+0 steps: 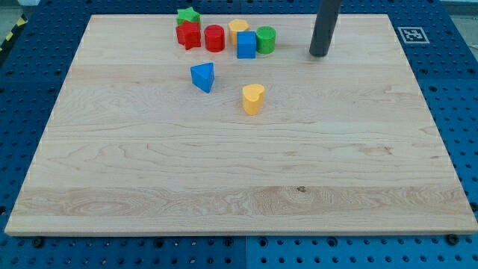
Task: Move the blue cube slightly down
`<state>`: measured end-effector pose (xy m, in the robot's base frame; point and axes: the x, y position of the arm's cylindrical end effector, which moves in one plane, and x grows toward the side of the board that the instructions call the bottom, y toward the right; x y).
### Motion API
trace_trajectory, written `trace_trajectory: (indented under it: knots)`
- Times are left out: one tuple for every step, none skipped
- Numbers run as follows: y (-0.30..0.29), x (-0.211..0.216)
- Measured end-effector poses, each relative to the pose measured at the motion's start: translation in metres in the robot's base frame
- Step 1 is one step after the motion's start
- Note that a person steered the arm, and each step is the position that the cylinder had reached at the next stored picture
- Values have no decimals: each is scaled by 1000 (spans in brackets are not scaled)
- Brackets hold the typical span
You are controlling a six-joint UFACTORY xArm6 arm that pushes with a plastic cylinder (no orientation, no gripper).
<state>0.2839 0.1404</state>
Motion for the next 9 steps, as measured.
trace_trajectory:
  knots:
    - [-4,-51]
    - [-29,-77]
    - [-65,-89]
    - [-98,-91]
    - [-117,-88]
    - [-117,-84]
    - [-117,-43]
    - [-117,13]
    - [-117,18]
